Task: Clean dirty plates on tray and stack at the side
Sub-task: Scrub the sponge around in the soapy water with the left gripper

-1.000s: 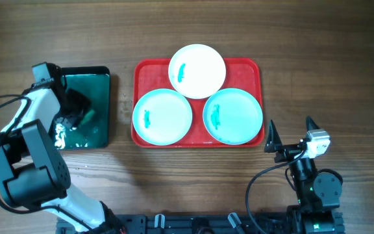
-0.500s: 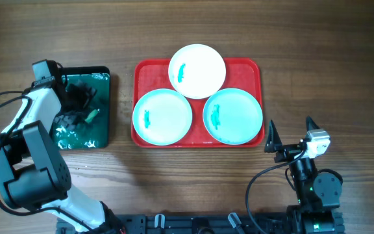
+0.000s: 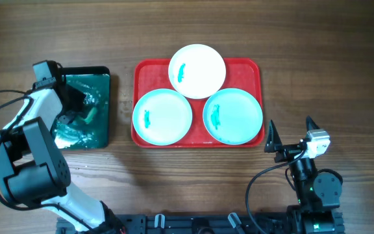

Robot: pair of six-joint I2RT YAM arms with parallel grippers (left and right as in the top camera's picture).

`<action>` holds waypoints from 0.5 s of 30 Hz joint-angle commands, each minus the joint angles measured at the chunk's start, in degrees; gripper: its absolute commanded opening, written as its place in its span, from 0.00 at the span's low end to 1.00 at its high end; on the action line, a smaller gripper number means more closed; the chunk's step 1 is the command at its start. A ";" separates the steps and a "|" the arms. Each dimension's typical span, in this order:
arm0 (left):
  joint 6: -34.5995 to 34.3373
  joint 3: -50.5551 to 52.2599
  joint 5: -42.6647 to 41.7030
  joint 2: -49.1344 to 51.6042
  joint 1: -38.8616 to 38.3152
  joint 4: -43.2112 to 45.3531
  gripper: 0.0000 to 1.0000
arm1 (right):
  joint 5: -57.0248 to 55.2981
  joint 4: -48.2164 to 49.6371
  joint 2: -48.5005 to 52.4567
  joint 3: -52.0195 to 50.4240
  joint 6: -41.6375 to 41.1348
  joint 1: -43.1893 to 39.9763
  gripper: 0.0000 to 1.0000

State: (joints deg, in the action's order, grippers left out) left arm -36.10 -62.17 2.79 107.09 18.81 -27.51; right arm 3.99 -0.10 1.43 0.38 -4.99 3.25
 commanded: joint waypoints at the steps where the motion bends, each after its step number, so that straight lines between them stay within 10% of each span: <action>1: -0.39 1.20 -1.05 1.46 0.11 -2.34 0.97 | -0.66 0.17 -0.02 -0.09 0.48 0.11 1.00; 9: -0.39 1.20 -16.15 1.46 0.11 -8.37 0.96 | -0.66 0.17 -0.02 -0.09 0.48 0.11 1.00; 15: -0.37 1.20 -16.87 1.46 0.11 -9.81 0.23 | -0.66 0.17 -0.02 -0.09 0.48 0.11 1.00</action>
State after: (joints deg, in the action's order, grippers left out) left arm -36.47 -62.81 -10.44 106.21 19.05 -37.04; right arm 3.99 -0.10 1.43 0.38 -4.99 3.25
